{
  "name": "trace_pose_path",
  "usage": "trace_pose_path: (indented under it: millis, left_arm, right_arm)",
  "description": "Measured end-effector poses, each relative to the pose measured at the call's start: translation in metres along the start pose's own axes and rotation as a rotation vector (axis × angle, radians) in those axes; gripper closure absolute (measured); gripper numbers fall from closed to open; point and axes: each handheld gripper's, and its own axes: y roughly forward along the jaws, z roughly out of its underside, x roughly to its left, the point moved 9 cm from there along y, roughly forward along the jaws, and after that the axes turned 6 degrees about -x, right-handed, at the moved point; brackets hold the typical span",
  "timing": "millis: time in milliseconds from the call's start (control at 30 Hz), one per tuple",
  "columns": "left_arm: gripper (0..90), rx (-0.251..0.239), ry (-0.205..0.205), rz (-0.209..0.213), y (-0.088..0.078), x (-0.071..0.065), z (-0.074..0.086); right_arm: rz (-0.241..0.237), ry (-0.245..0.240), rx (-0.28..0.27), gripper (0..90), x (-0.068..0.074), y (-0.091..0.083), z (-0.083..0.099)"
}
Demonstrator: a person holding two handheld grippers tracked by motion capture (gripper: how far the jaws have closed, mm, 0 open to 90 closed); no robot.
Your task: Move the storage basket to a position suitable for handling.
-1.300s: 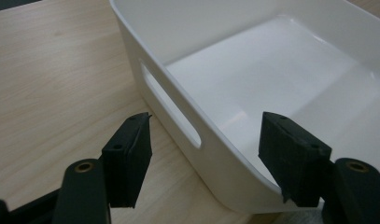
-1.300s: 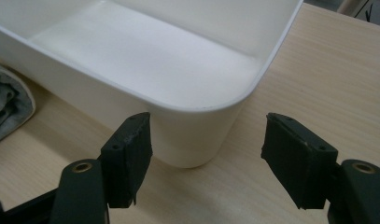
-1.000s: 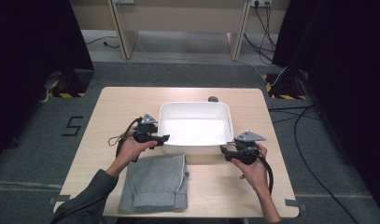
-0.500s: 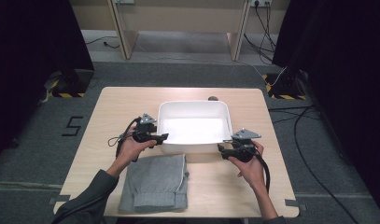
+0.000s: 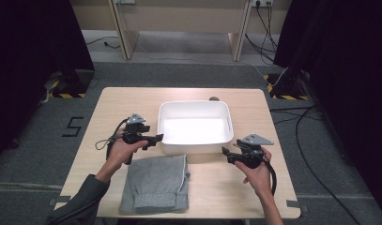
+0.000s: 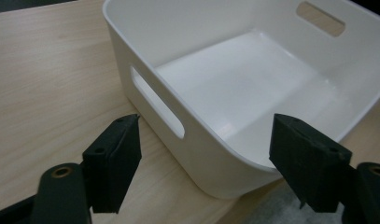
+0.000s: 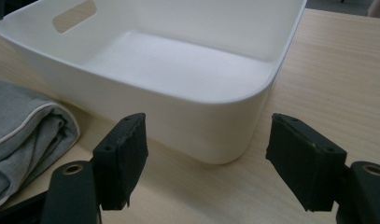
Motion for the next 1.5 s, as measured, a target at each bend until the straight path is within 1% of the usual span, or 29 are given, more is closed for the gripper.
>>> trace_pose_path:
  millis: [33,67,100,133,167,200,300,433,467,500,567,667,733,767,867,933,1000,1067,1233,1333,1400,1433,1500]
  left_arm:
    - [22.2,-0.011,-0.003,-0.010,-0.011,0.003,0.001]
    - [21.6,-0.011,-0.003,-0.010,-0.011,0.003,0.001]
    - [21.6,-0.011,-0.008,-0.008,-0.015,0.004,0.003]
    - [20.8,-0.010,-0.016,-0.007,-0.024,0.004,0.008]
    - [19.4,-0.010,-0.016,-0.007,-0.024,0.004,0.008]
    - [19.4,-0.010,-0.014,-0.006,-0.028,0.004,0.010]
    - [18.0,0.000,-0.003,-0.004,-0.039,0.004,0.018]
    - [17.2,0.000,-0.015,-0.009,-0.052,0.009,0.029]
    - [17.2,-0.004,-0.019,-0.012,-0.055,0.009,0.031]
    - [17.2,-0.003,-0.019,-0.016,-0.057,0.010,0.034]
    - [16.8,-0.002,-0.020,-0.022,-0.061,0.011,0.041]
    - [16.8,-0.001,-0.034,-0.006,-0.065,0.012,0.051]
    - [16.8,0.007,-0.034,-0.020,-0.068,0.015,0.059]
    - [16.8,0.007,-0.036,-0.027,-0.069,0.016,0.062]
    - [16.8,0.000,-0.049,-0.024,-0.072,0.017,0.070]
    - [16.7,0.006,-0.042,-0.020,-0.073,0.015,0.075]
    - [16.6,0.009,-0.037,-0.028,-0.075,0.014,0.081]
    - [16.5,0.014,-0.022,-0.030,-0.077,0.012,0.085]
    - [16.2,0.016,-0.014,-0.037,-0.083,0.008,0.090]
    - [16.0,0.018,-0.008,-0.034,-0.090,0.004,0.094]
    - [16.1,0.019,-0.001,-0.034,-0.096,0.002,0.096]
    - [16.1,0.018,0.002,-0.035,-0.098,0.001,0.097]
    - [16.0,0.016,-0.001,-0.034,-0.103,-0.002,0.099]
  right_arm:
    - [-0.002,0.000,-0.005,30.0,0.003,-0.005,0.003]
    - [-0.002,0.000,-0.005,30.0,0.003,-0.005,0.003]
    - [-0.005,-0.004,-0.003,30.0,0.004,-0.007,0.005]
    - [-0.004,-0.015,0.010,30.0,0.005,-0.009,0.010]
    - [-0.004,-0.015,0.010,30.0,0.005,-0.009,0.010]
    - [-0.001,-0.008,0.015,30.0,0.005,-0.010,0.013]
    - [-0.007,-0.010,0.025,30.3,0.008,-0.010,0.018]
    - [-0.010,-0.040,0.021,30.3,0.013,-0.011,0.021]
    - [-0.019,-0.036,0.020,30.3,0.017,-0.010,0.023]
    - [-0.019,-0.036,0.020,30.3,0.017,-0.010,0.023]
    - [-0.021,-0.035,0.023,30.3,0.019,-0.009,0.025]
    - [-0.033,-0.037,0.029,30.5,0.024,-0.006,0.028]
    - [-0.041,-0.037,0.028,30.7,0.026,-0.004,0.030]
    - [-0.041,-0.029,0.034,30.7,0.028,-0.004,0.031]
    - [-0.051,-0.041,0.041,30.7,0.031,0.000,0.033]
    - [-0.057,-0.042,0.041,30.7,0.033,0.001,0.033]
    - [-0.065,-0.047,0.042,31.8,0.035,0.001,0.033]
    - [-0.071,-0.054,0.043,32.0,0.037,0.000,0.033]
    - [-0.075,-0.053,0.042,32.1,0.039,0.001,0.033]
    - [-0.083,-0.054,0.038,32.1,0.041,0.001,0.032]
    - [-0.101,-0.057,0.045,32.4,0.046,0.003,0.032]
    - [-0.101,-0.057,0.045,32.4,0.046,0.003,0.032]
    - [-0.111,-0.063,0.047,32.4,0.050,0.004,0.032]
